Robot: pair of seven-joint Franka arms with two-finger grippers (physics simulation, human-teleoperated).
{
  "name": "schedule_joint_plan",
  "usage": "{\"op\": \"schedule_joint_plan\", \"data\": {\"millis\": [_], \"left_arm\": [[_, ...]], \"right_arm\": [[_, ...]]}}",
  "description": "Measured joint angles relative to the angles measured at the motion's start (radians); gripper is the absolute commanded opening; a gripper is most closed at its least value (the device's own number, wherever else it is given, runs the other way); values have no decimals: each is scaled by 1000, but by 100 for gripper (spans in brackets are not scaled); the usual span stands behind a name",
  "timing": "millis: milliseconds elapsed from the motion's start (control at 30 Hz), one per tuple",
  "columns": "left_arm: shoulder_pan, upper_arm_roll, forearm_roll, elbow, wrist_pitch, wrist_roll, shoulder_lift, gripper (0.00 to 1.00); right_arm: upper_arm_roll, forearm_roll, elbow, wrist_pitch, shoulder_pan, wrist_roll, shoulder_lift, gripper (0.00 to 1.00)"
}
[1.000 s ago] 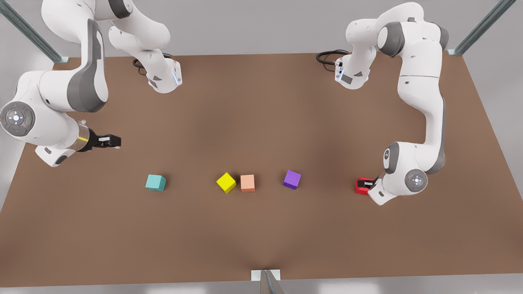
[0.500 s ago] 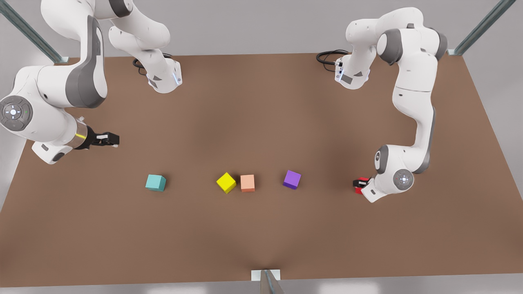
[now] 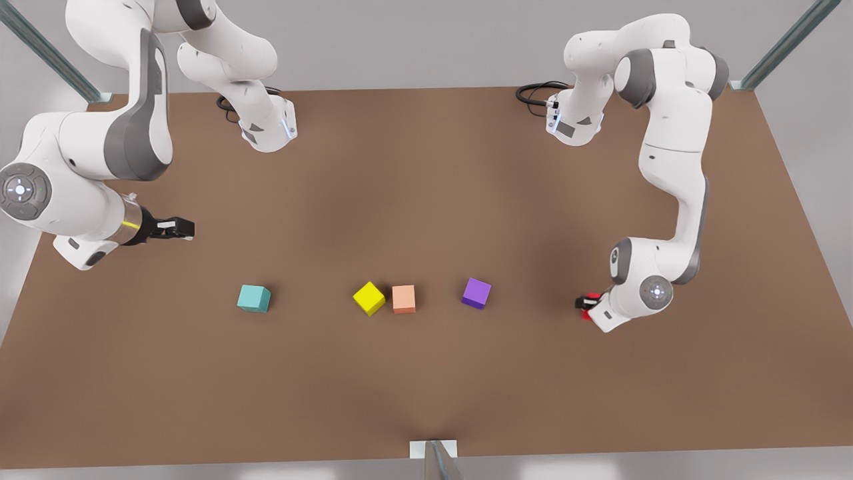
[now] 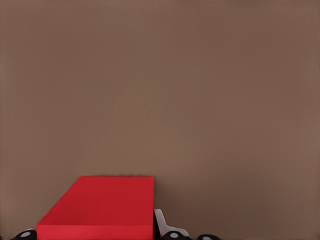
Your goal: Pick up red wooden cube and pass to hand red wooden cube and place in blue wooden cube
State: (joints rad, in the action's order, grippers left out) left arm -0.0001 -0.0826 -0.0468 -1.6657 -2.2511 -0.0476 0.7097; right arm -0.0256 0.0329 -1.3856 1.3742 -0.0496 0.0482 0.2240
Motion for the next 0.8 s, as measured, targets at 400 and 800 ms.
{"op": "schedule_joint_plan", "data": {"millis": [400,800], "left_arm": [[-16,-493,560,471,342,176,141,52],[-39,-737,839,529,18,269,346,52]], "right_arm": [[40,-946,67,-18,-24,203,490,100],[87,-1287,111,215,-81,989,610,100]]}}
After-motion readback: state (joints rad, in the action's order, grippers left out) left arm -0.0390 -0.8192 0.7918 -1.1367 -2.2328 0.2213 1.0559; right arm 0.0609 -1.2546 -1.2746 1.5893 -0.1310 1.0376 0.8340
